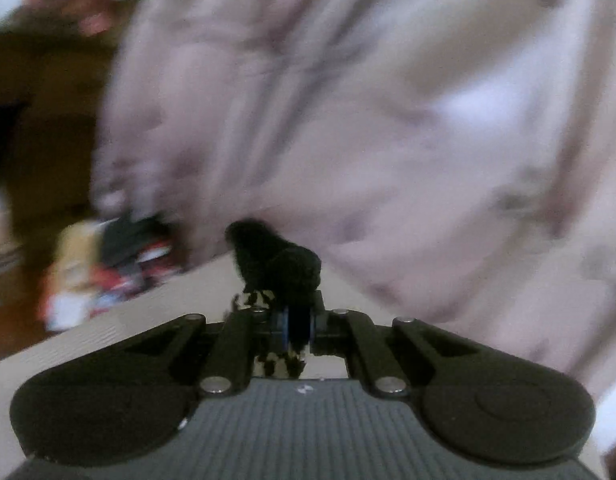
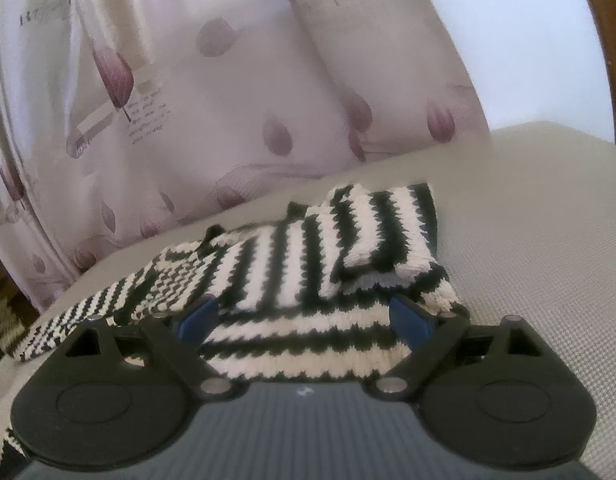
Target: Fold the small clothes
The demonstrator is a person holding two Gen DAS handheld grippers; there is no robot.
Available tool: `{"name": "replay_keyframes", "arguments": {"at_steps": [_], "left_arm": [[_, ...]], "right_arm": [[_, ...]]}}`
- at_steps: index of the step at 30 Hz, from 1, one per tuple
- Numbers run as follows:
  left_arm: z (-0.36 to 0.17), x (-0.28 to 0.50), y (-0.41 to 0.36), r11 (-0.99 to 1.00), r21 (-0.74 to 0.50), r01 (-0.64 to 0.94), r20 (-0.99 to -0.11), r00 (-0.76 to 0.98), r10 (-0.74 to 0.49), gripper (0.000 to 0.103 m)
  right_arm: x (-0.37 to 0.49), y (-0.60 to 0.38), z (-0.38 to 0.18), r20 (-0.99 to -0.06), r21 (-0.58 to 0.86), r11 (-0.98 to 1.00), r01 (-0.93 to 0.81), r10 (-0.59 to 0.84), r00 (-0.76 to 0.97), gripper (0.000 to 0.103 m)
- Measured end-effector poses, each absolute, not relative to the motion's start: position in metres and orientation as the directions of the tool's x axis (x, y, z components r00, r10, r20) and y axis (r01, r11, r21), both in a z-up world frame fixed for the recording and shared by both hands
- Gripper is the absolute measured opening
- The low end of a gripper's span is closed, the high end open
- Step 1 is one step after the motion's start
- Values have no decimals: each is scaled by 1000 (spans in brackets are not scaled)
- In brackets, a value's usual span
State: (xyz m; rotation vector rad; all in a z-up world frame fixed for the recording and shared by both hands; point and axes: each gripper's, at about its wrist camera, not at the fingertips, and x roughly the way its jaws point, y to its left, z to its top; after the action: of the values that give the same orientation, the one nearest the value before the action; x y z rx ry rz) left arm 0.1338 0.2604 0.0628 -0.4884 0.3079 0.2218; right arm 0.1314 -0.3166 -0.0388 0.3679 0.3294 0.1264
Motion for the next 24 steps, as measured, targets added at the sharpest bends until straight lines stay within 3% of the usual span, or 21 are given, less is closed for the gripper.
{"name": "replay_keyframes", "arguments": {"at_steps": [5, 10, 17, 24], "left_arm": [[120, 181, 150, 892, -452, -33, -267, 959, -100, 8], [131, 212, 26, 880, -439, 179, -258, 914, -315, 8], [76, 247, -112, 854, -412, 319, -376, 794, -478, 8], [9, 268, -192, 839, -396, 374, -480, 695, -536, 8]], "right_arm": [[127, -321, -39, -258, 394, 916, -80, 194, 946, 93], [123, -330, -40, -222, 443, 891, -101, 219, 950, 93], [120, -345, -44, -185, 533, 840, -98, 229, 956, 93], [118, -342, -43, -158, 519, 843, -138, 253, 954, 93]]}}
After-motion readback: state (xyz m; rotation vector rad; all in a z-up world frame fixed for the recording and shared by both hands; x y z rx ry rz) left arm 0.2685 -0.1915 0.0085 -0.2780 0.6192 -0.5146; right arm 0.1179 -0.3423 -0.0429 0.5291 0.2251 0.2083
